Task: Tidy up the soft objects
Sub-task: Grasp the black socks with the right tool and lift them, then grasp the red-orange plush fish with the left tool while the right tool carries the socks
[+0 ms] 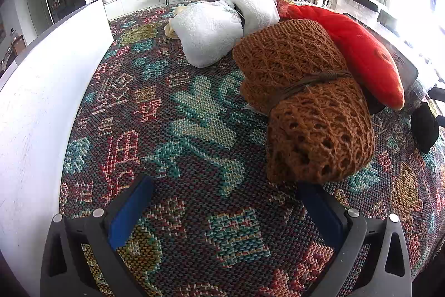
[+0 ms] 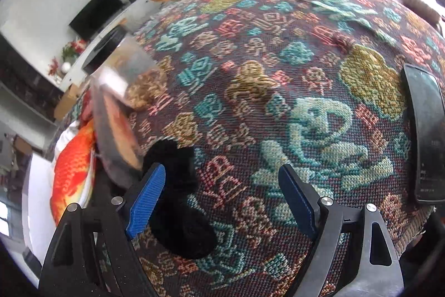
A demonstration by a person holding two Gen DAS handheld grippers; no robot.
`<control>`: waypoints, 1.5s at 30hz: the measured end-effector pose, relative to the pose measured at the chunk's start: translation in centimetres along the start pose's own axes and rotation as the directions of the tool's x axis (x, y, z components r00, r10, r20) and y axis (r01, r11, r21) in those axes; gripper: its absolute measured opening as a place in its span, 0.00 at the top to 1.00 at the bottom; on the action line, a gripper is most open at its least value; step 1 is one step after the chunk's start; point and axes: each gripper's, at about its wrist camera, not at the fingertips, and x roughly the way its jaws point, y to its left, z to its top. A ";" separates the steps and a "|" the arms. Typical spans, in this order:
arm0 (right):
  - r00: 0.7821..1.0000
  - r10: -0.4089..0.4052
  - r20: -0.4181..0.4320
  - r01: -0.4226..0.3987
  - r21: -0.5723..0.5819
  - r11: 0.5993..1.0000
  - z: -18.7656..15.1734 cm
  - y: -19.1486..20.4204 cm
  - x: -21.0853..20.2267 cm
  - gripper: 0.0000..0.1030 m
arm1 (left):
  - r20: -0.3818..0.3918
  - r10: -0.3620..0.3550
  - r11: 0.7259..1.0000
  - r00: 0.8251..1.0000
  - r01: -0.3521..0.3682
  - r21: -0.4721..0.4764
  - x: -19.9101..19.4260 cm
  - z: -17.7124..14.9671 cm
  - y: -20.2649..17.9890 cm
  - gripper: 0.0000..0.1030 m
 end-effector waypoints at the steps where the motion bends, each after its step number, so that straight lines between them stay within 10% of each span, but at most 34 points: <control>1: 1.000 0.008 0.013 -0.007 -0.082 0.997 -0.8 1.5 -0.3 0.17 | 0.000 0.000 1.000 1.000 0.000 0.000 0.0 0.0 0.0 0.00; 5: 0.997 -0.078 0.003 0.074 -0.363 0.929 -3.1 6.4 1.7 0.17 | 0.000 0.000 1.000 1.000 0.000 0.000 0.0 0.0 0.1 0.00; 9: 0.986 -0.166 0.027 0.164 -0.375 0.912 -3.4 6.0 3.3 0.25 | 0.000 0.000 1.000 1.000 0.000 0.000 0.0 0.0 0.0 0.00; 10: 0.988 -0.154 0.023 0.153 -0.337 0.929 -3.3 5.1 3.0 0.68 | 0.000 0.000 1.000 1.000 0.000 0.000 0.0 0.0 0.0 0.00; 11: 0.988 -0.151 0.016 0.149 -0.291 0.945 -3.1 4.1 2.5 0.75 | 0.000 0.000 1.000 1.000 0.000 0.000 0.0 0.0 0.1 0.00; 16: 0.989 -0.113 0.100 0.122 -0.084 0.989 -2.7 0.3 -1.1 0.75 | -0.001 -0.002 1.000 1.000 0.002 0.002 -0.1 -0.1 -0.1 0.00; 25: 0.993 -0.099 0.062 0.103 -0.069 0.992 -3.0 0.4 0.0 0.74 | -0.031 -0.130 0.992 0.991 0.130 -0.004 -4.1 -1.7 -0.1 0.00; 31: 0.987 -0.108 0.118 0.120 -0.095 0.988 -3.5 1.5 -0.9 0.74 | 0.092 -0.190 0.974 0.977 0.176 0.145 -8.7 5.0 -5.3 0.00; 39: 0.987 -0.077 0.140 0.082 -0.025 0.996 -3.4 0.0 -1.6 0.74 | -0.047 0.042 0.935 0.998 -0.023 0.355 0.3 14.5 -14.7 0.01; 41: 0.988 -0.067 0.143 0.068 -0.007 0.998 -3.4 -0.5 -1.7 0.74 | -0.128 0.035 0.949 0.991 0.007 0.316 2.4 14.5 -14.2 0.11; 44: 0.987 -0.050 0.154 0.049 0.010 0.999 -3.3 -0.8 -2.0 0.74 | -0.146 -0.088 0.972 0.985 0.117 0.205 1.4 14.5 -12.0 0.69; 45: 0.986 -0.041 0.160 0.040 0.011 0.999 -3.3 -0.8 -2.1 0.74 | -0.147 -0.122 0.975 0.982 0.146 0.165 0.9 14.6 -11.2 0.71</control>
